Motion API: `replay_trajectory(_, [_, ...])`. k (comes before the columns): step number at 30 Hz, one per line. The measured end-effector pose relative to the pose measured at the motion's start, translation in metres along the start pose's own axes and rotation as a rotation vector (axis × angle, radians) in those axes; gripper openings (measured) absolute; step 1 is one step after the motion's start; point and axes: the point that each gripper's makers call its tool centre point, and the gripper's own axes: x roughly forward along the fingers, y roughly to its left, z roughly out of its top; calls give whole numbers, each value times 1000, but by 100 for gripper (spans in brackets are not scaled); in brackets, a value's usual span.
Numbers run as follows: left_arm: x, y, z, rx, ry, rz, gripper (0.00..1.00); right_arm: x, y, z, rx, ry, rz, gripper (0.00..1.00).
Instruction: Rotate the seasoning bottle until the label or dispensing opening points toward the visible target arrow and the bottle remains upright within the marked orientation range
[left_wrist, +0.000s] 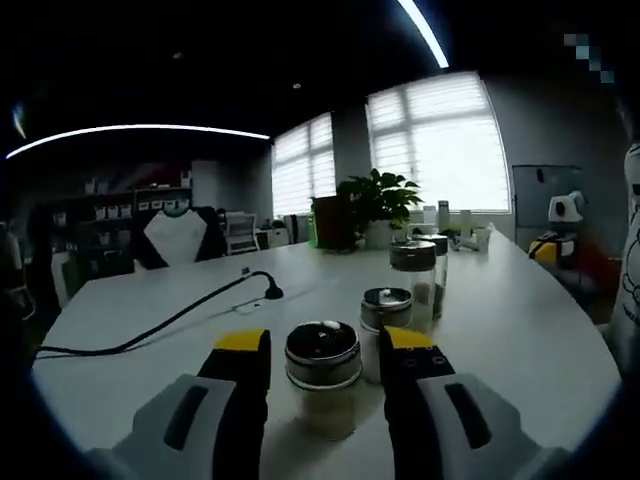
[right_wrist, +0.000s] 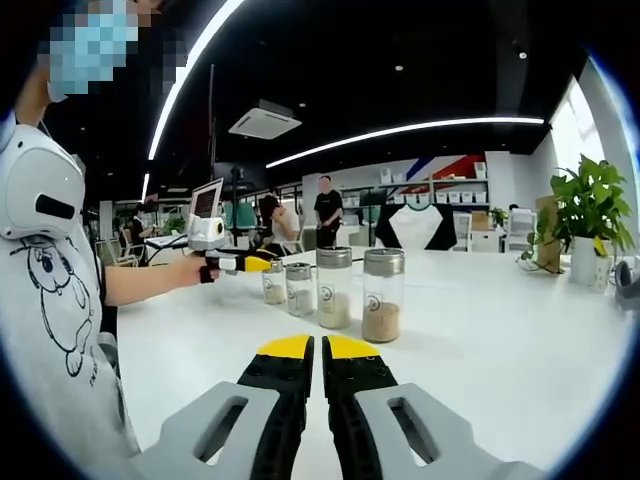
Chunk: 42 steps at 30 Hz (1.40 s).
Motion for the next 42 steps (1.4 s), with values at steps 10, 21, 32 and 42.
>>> replay_trajectory(10, [2, -3, -3, -27, -16, 32, 33, 0, -1, -4, 9, 3, -4, 1])
replay_trajectory(21, [2, -3, -4, -36, -6, 10, 32, 1, -2, -5, 19, -1, -4, 1])
replay_trajectory(32, [4, -6, -4, -41, -15, -100, 32, 0, -3, -6, 27, -7, -6, 1])
replay_trajectory(42, [4, -11, -4, -45, -7, -192, 32, -1, -6, -6, 29, -9, -11, 1])
